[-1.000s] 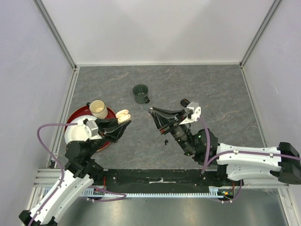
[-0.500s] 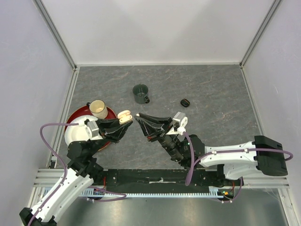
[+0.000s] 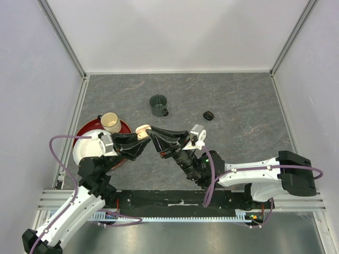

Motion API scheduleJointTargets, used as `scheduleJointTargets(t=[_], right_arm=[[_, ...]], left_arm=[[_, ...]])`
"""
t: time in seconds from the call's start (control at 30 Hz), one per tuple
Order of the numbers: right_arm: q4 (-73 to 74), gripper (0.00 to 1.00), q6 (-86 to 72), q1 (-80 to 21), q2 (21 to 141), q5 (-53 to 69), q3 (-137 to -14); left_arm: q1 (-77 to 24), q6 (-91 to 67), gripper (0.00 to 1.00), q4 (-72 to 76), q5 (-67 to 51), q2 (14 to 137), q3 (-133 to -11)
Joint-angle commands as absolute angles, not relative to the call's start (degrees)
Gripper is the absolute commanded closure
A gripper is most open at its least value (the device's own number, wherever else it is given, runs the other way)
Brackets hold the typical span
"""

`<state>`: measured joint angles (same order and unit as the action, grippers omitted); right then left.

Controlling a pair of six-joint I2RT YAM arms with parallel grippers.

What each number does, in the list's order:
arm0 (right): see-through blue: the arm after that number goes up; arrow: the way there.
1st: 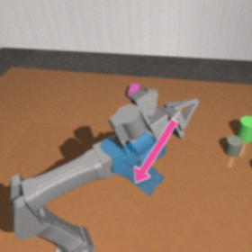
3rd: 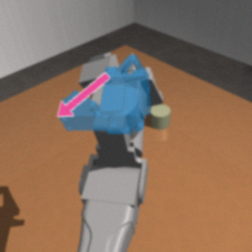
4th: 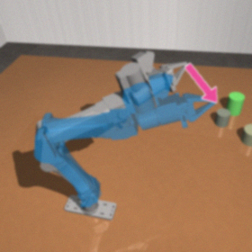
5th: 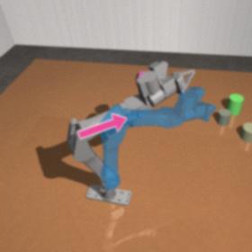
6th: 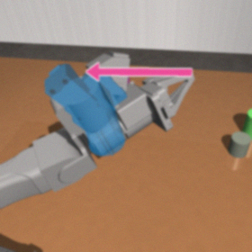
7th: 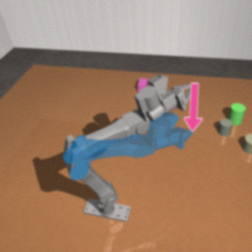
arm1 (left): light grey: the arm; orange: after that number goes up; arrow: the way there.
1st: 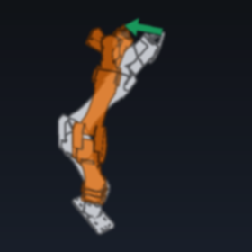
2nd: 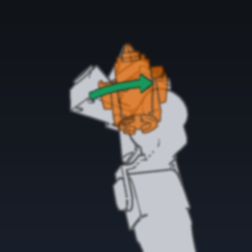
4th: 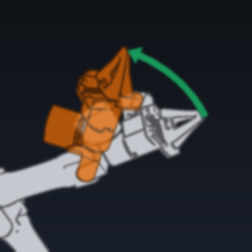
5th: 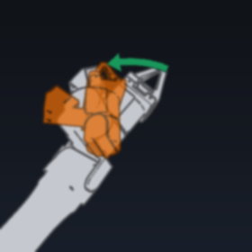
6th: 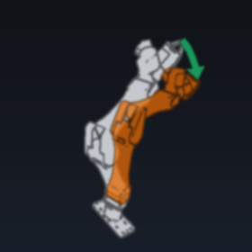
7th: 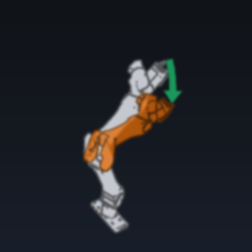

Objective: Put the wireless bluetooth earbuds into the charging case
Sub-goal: Place the earbud in the charging case.

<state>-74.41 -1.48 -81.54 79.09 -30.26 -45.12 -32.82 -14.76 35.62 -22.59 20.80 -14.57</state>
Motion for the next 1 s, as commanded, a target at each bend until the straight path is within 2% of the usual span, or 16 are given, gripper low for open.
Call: scheduleJointTargets(t=[0.0,0.97], right_arm=[[-77.26,1.00,-3.43,-81.65,80.42,-29.44,-48.33],[-78.22,1.00,-6.94,-81.30,86.75,-30.76,-48.61]], left_arm=[[-32.61,-16.44,0.98,40.25,-24.08,21.36,-15.12],[-32.61,-16.96,0.98,43.95,-25.66,22.06,-15.21]])
